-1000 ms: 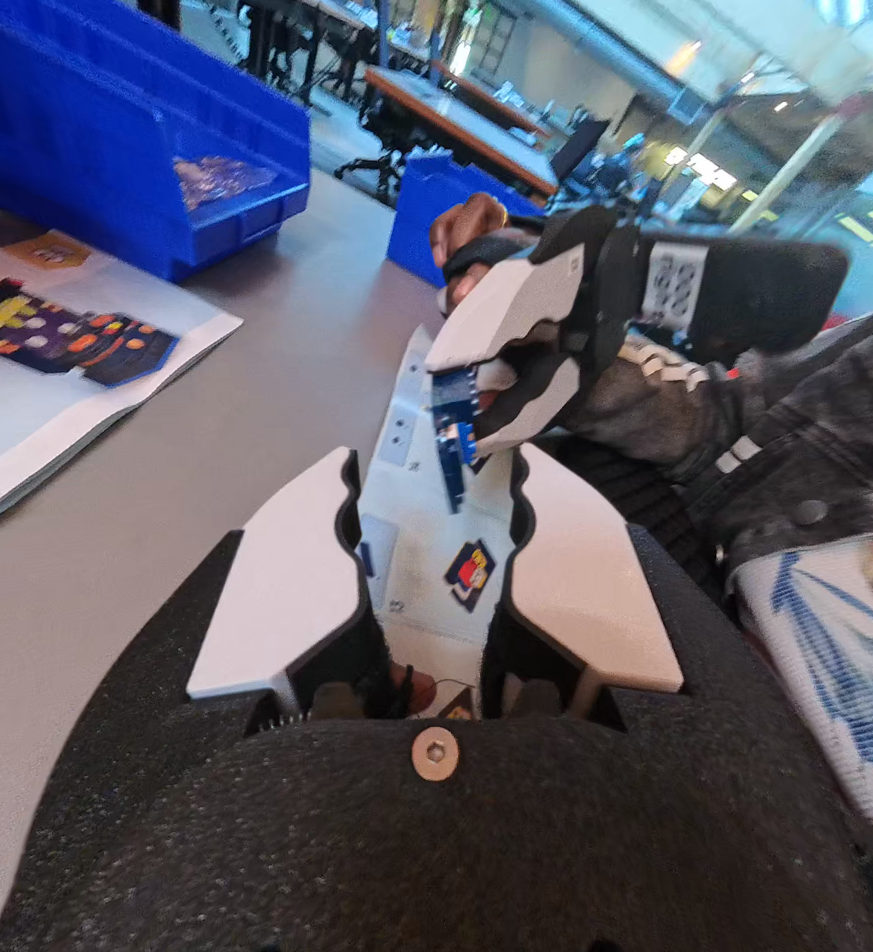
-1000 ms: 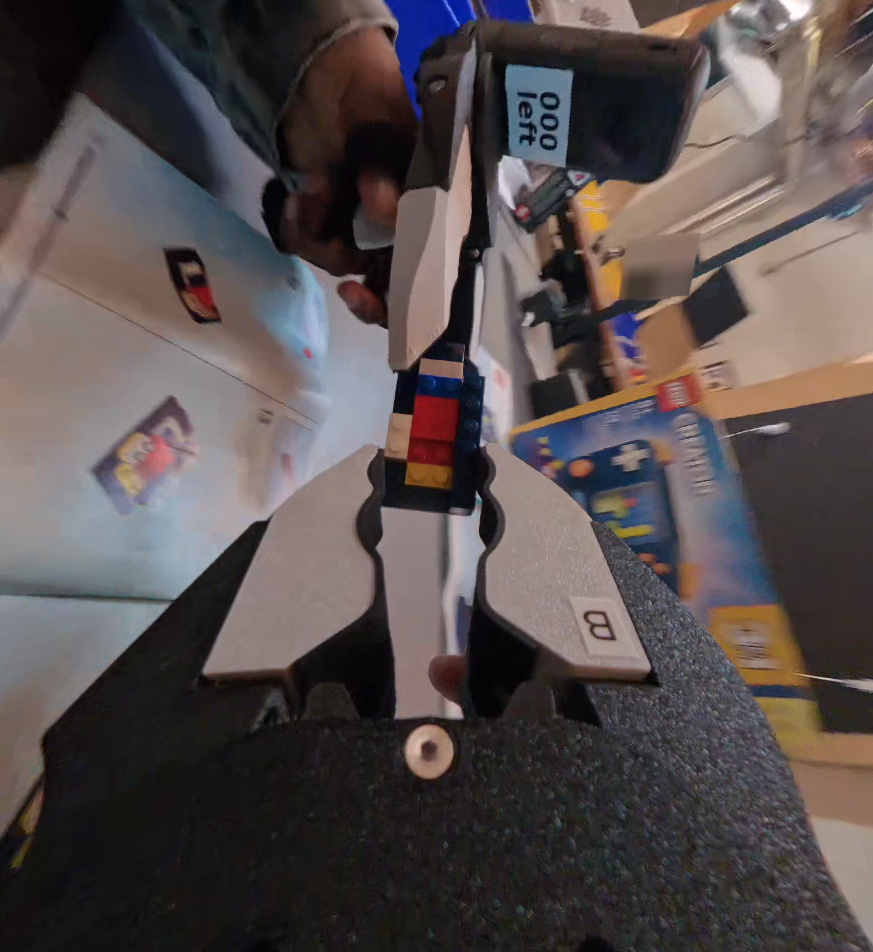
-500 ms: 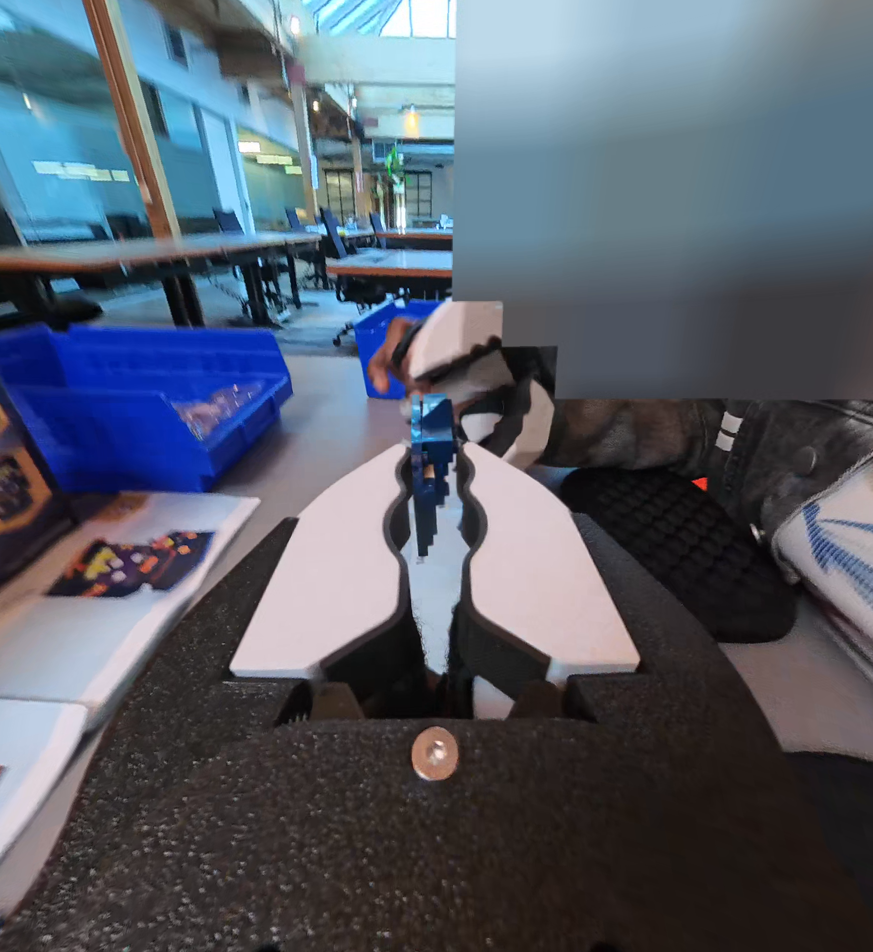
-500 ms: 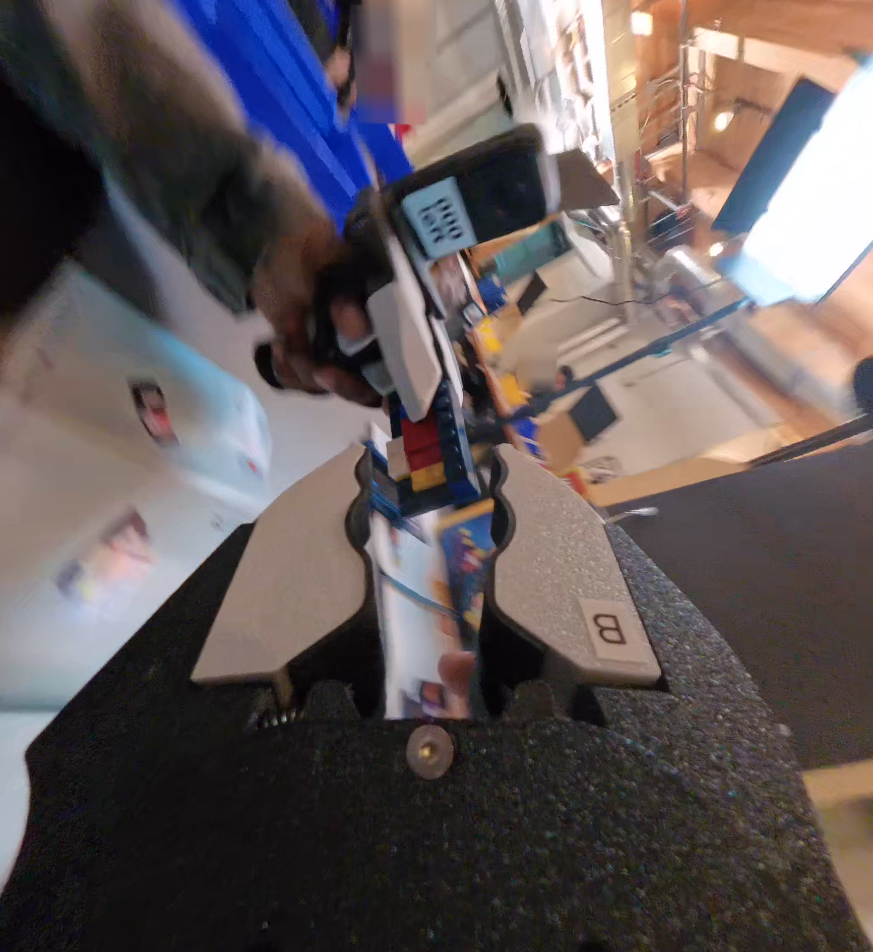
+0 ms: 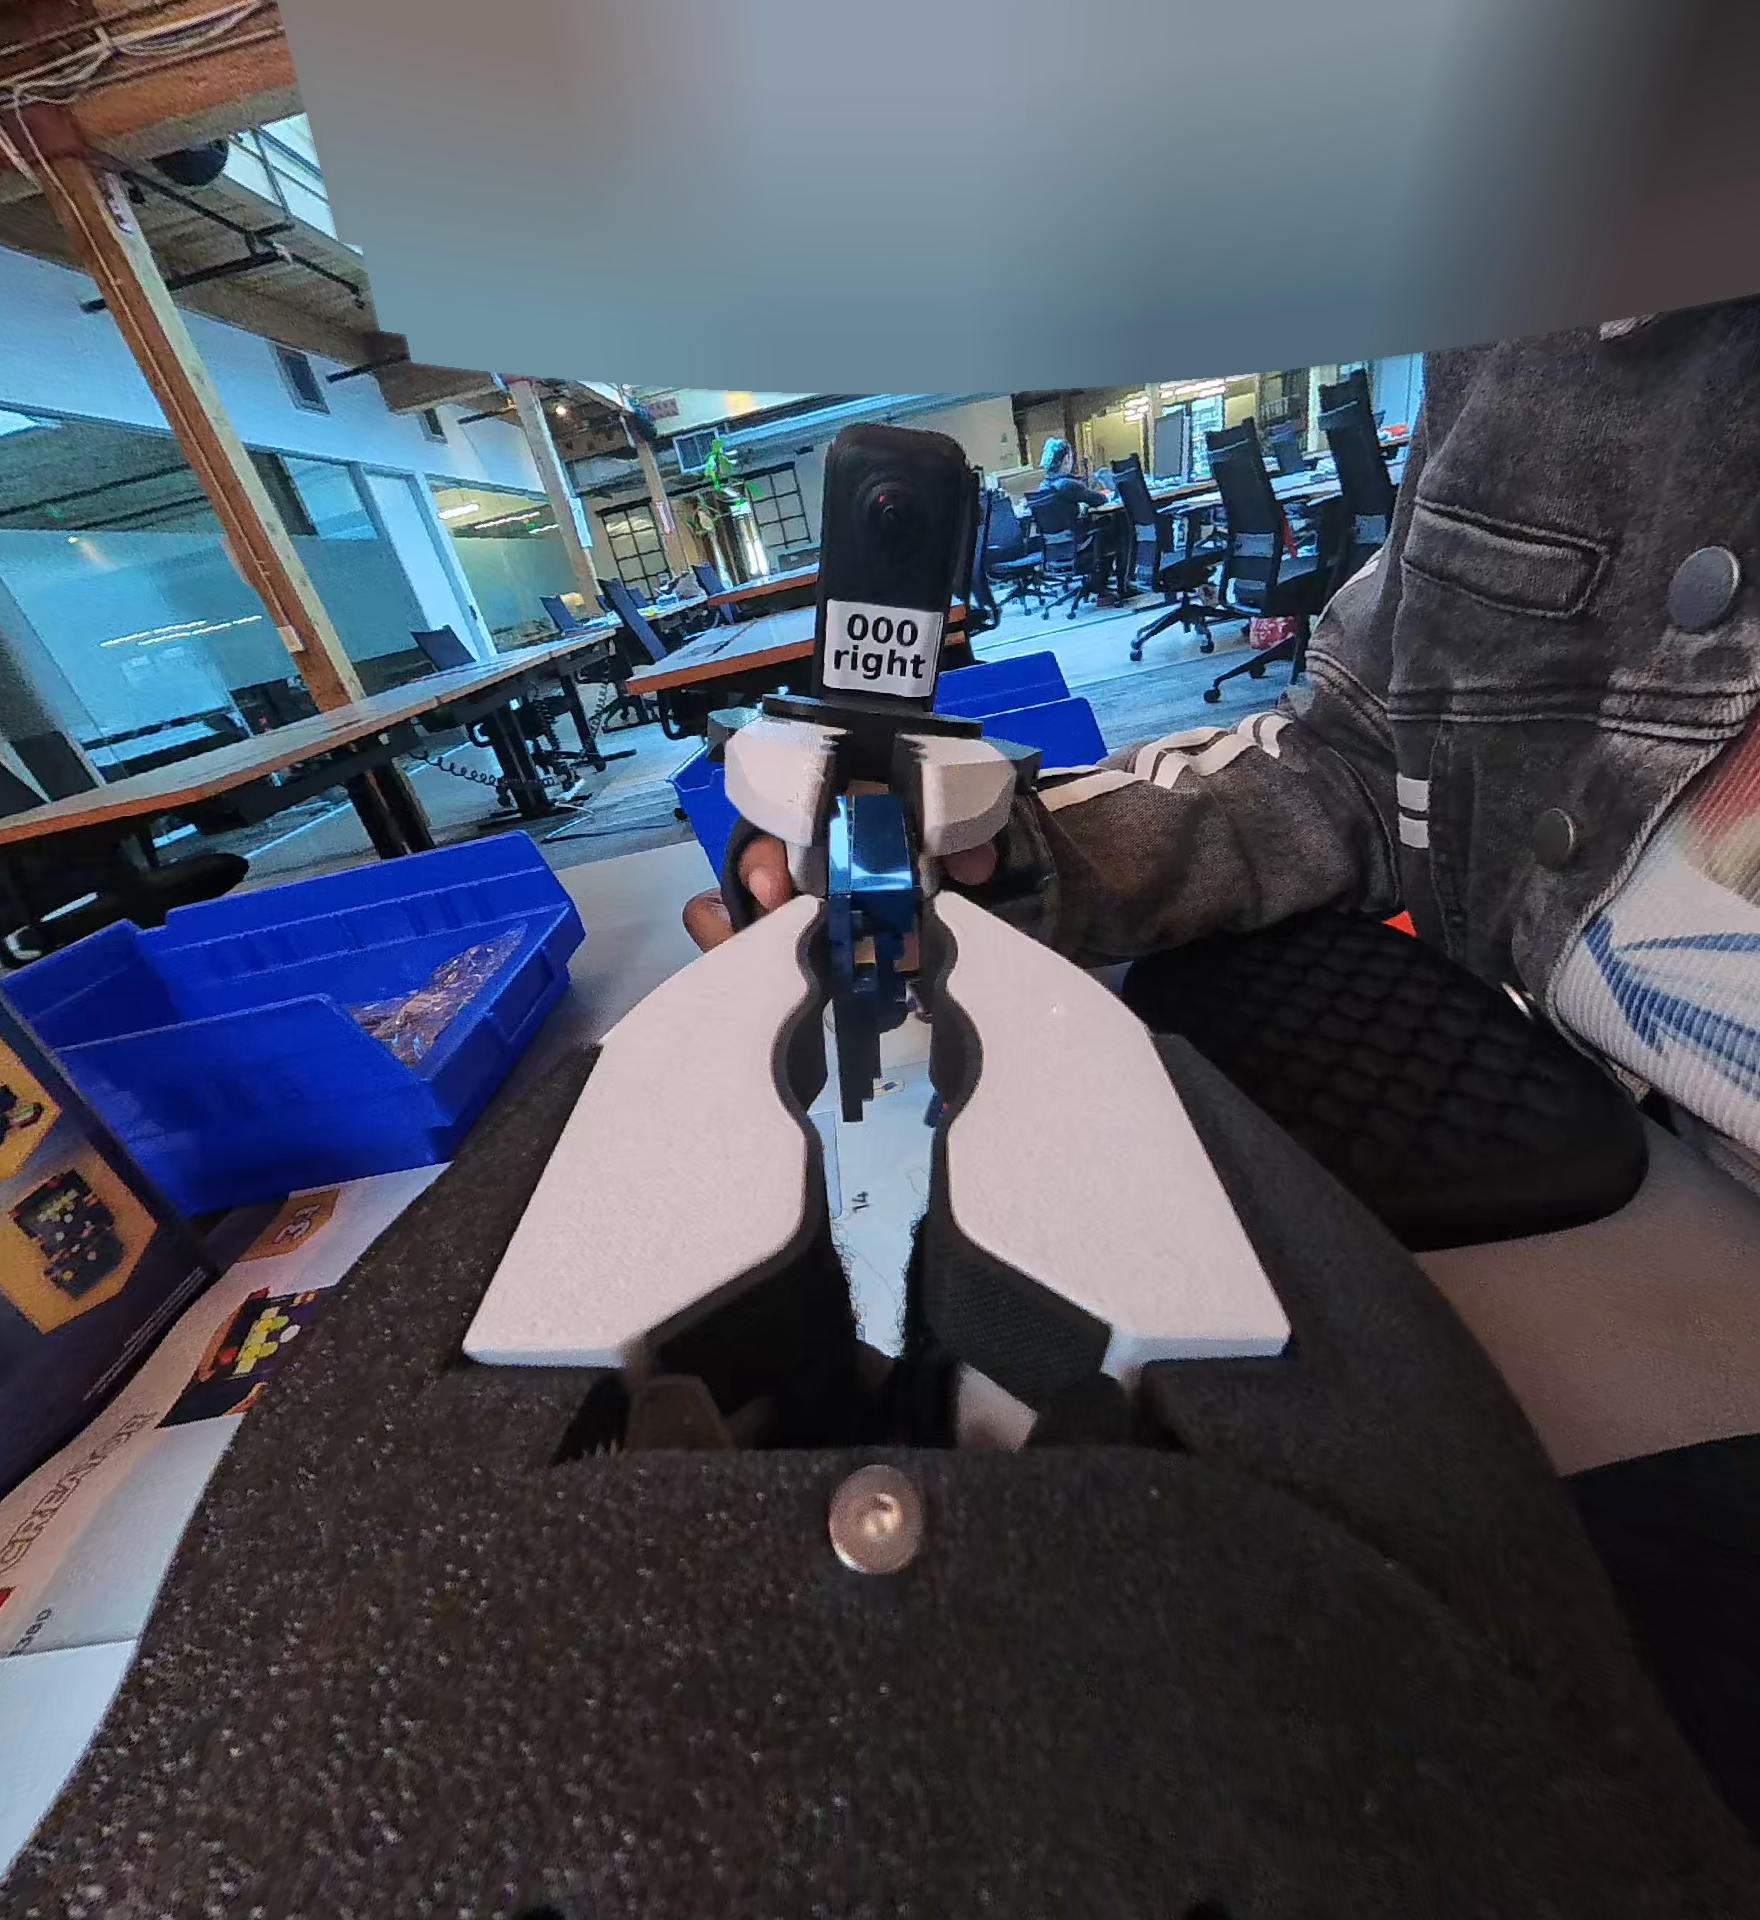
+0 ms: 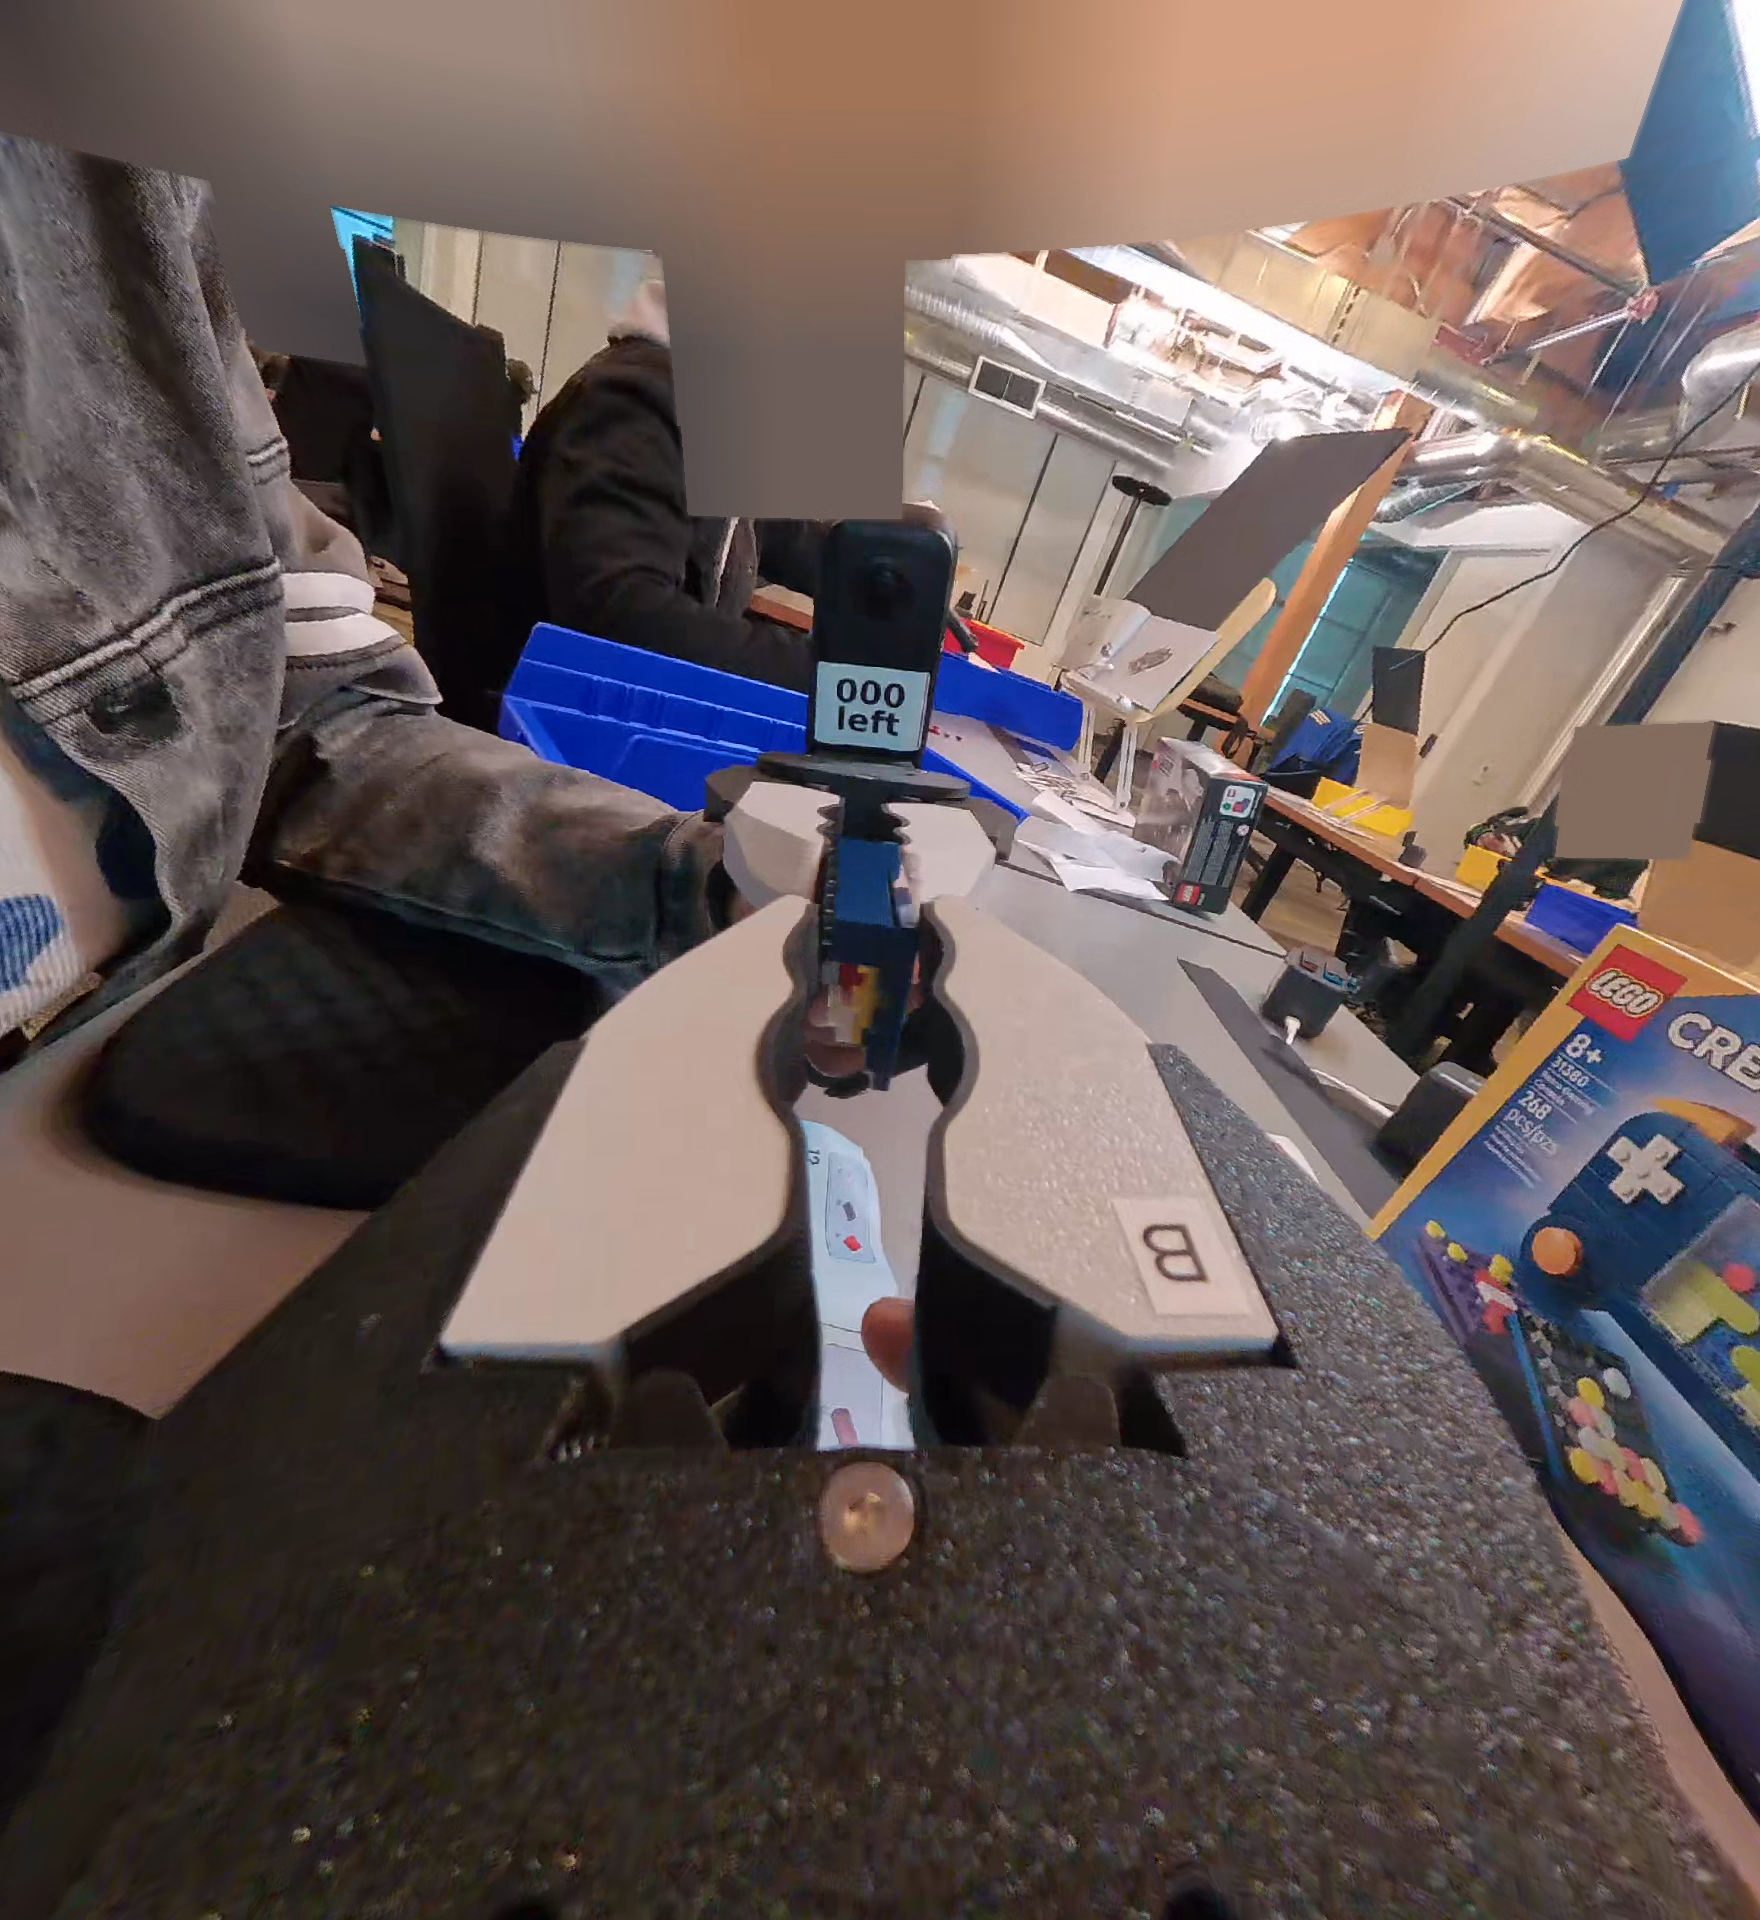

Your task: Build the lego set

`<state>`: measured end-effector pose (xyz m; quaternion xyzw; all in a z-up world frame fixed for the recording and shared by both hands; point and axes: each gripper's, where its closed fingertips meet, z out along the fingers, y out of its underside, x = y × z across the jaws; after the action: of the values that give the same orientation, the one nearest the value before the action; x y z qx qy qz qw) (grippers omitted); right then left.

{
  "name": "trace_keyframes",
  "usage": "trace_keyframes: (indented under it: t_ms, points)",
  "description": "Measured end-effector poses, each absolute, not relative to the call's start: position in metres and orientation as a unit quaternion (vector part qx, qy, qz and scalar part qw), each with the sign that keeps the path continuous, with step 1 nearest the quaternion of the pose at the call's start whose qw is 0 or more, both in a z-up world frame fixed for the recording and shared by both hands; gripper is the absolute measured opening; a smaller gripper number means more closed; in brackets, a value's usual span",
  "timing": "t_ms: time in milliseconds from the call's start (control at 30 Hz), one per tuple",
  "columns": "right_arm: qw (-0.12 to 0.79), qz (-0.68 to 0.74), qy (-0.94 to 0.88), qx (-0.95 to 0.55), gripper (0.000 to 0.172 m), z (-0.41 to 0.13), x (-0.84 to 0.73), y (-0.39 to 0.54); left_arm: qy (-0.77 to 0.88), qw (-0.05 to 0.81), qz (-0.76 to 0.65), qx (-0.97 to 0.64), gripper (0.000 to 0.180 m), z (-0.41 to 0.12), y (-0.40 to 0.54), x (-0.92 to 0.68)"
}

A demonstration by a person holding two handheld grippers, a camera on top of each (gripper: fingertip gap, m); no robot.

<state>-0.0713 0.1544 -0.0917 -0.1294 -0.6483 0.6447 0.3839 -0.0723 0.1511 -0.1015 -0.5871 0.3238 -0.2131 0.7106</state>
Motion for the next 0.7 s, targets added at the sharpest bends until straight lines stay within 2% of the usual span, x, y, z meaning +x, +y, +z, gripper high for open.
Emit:
trace_keyframes:
  t_ms: [167, 333, 433, 533, 700]
  points:
    - [0.388, 0.638, -0.655, -0.115, 0.017, -0.093, -0.068, 0.153, 0.331, 0.709, -0.209, -0.587, 0.015, -0.103, 0.150, -0.070]
    - [0.394, 0.630, -0.660, -0.106, 0.017, -0.095, -0.067, 0.154, 0.331, 0.710, -0.198, -0.589, 0.027, -0.101, 0.151, -0.070]
    - [0.398, 0.628, -0.661, -0.103, 0.017, -0.095, -0.067, 0.154, 0.343, 0.697, -0.187, -0.602, 0.026, -0.107, 0.152, -0.067]
    - [0.390, 0.623, -0.670, -0.102, 0.017, -0.100, -0.067, 0.151, 0.348, 0.698, -0.172, -0.602, 0.016, -0.108, 0.154, -0.065]
    - [0.370, 0.626, -0.678, -0.111, 0.016, -0.103, -0.066, 0.151, 0.349, 0.689, -0.185, -0.608, 0.016, -0.112, 0.154, -0.064]
